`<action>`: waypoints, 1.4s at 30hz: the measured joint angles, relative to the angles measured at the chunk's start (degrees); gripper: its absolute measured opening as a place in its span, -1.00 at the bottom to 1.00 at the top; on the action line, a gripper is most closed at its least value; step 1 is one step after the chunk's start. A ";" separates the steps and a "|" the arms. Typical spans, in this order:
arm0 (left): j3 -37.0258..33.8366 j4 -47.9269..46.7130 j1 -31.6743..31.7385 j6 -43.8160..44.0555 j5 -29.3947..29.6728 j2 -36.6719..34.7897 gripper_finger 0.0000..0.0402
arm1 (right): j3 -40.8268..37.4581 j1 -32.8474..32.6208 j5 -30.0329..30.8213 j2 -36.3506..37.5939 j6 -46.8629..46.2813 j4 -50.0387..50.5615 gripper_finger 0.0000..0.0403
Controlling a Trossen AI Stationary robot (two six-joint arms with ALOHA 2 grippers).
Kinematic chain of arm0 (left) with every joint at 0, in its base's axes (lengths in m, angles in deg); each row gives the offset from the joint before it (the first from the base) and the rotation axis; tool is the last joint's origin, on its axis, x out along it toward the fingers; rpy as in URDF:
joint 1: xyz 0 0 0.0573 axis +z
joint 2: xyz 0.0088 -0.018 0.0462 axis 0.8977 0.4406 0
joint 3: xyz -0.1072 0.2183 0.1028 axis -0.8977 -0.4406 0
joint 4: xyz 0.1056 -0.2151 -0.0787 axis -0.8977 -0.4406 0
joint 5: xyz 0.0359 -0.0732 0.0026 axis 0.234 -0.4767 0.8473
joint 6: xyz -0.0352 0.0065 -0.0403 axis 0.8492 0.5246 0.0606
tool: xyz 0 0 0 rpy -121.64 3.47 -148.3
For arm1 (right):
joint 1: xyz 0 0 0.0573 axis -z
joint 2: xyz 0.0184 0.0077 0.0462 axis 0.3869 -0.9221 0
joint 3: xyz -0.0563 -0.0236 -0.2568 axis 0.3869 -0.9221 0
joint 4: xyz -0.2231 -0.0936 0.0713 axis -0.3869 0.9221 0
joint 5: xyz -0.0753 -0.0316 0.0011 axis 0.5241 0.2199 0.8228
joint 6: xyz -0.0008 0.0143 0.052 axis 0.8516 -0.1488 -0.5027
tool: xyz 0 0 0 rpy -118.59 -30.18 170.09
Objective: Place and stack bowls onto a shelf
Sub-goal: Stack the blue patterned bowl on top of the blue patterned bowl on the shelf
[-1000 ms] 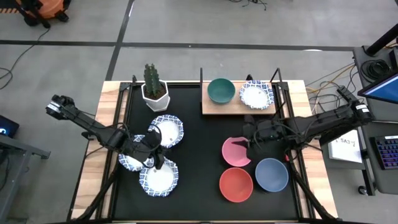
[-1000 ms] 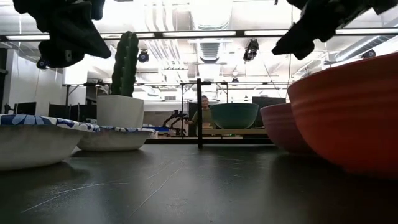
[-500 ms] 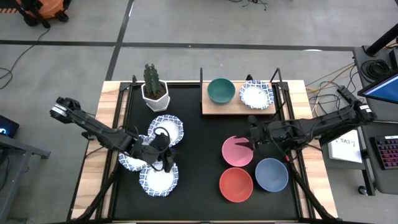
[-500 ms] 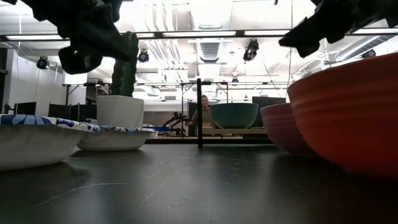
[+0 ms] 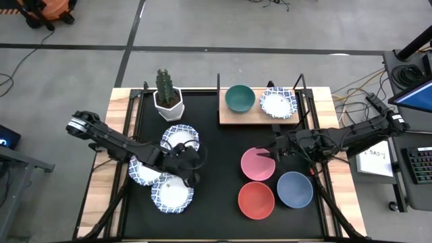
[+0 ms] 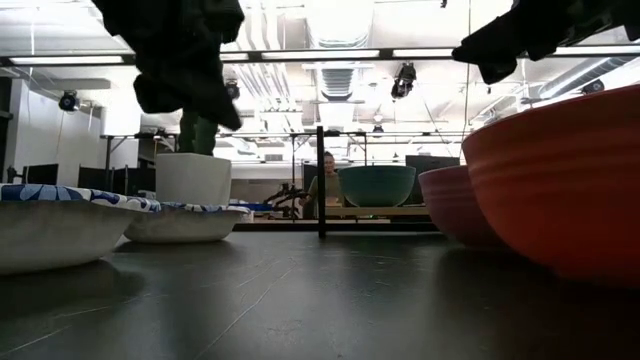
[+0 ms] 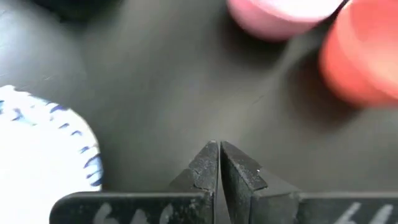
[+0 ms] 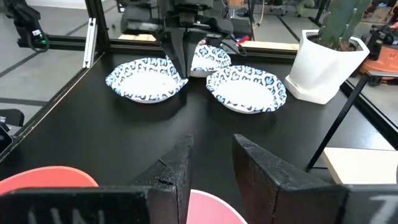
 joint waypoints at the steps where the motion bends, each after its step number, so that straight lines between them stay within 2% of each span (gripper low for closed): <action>1: 1.57 -3.57 0.14 -0.04 -0.03 1.01 -1.00 | 0.00 0.00 -0.02 0.04 -0.01 0.00 -0.50; 4: 5.50 -12.38 0.52 -0.50 -0.05 3.49 -0.96 | 0.00 0.00 -0.10 0.20 0.00 0.04 -0.50; 8: 7.74 -19.05 0.52 -7.68 -0.03 5.54 -0.81 | 0.00 0.00 -1.49 0.20 0.09 0.21 -0.50; 11: 6.99 -19.34 0.51 -12.65 -0.03 5.49 -0.65 | 0.00 0.00 -1.51 0.18 0.07 0.26 -0.50; 16: 4.47 -19.48 1.12 -14.74 0.47 5.24 -0.40 | 0.00 0.00 -1.49 0.18 0.04 0.24 -0.50; 20: 1.01 -18.95 1.99 -14.03 5.60 5.21 -0.30 | 0.00 0.00 -1.49 0.15 0.04 0.24 -0.50; 28: -4.53 -10.54 3.12 -13.66 4.23 5.20 -0.35 | 0.00 0.00 -1.46 0.13 -0.39 0.37 -0.50; 42: -7.13 -10.25 3.29 -9.92 4.21 5.20 -0.61 | 0.00 0.00 -1.42 0.13 -0.13 0.44 -0.53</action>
